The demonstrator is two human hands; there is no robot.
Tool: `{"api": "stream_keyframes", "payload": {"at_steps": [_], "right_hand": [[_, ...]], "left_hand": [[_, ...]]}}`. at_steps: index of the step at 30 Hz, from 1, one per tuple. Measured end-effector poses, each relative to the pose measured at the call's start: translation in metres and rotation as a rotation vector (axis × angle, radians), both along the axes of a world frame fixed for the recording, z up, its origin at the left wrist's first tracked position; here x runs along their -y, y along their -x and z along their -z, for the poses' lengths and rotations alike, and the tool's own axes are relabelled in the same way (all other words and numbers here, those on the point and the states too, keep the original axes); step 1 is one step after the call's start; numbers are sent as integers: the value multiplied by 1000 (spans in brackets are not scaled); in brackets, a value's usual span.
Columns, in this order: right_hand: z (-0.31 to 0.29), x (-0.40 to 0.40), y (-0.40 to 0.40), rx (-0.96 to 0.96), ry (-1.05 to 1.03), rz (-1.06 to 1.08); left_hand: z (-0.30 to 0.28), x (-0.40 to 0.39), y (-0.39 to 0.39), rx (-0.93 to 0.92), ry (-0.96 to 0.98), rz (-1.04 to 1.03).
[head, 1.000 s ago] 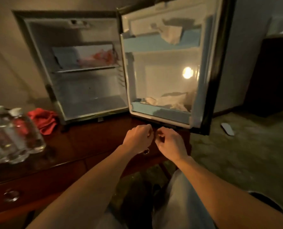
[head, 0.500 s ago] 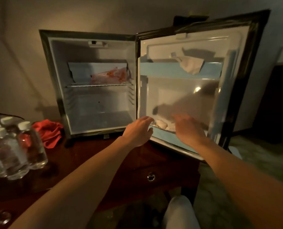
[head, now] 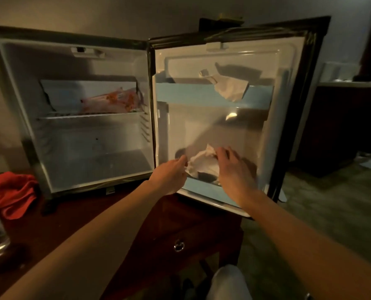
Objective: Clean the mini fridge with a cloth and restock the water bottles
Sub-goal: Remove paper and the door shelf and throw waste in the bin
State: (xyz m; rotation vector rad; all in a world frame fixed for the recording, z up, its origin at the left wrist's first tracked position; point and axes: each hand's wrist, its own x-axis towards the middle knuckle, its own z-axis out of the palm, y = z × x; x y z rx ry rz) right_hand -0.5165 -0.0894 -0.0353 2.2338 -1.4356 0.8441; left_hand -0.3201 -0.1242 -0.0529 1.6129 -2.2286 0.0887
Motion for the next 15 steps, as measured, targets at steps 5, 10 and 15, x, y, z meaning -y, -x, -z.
{"api": "stream_keyframes", "payload": {"at_steps": [5, 10, 15], "right_hand": [[-13, 2, -8, 33, -51, 21], [-7, 15, -5, 114, -25, -117], [-3, 20, -2, 57, 22, -126]], "left_hand": [[2, 17, 4, 30, -82, 15], [-3, 27, 10, 66, -206, -81], [-4, 30, 8, -314, -103, -36]]}}
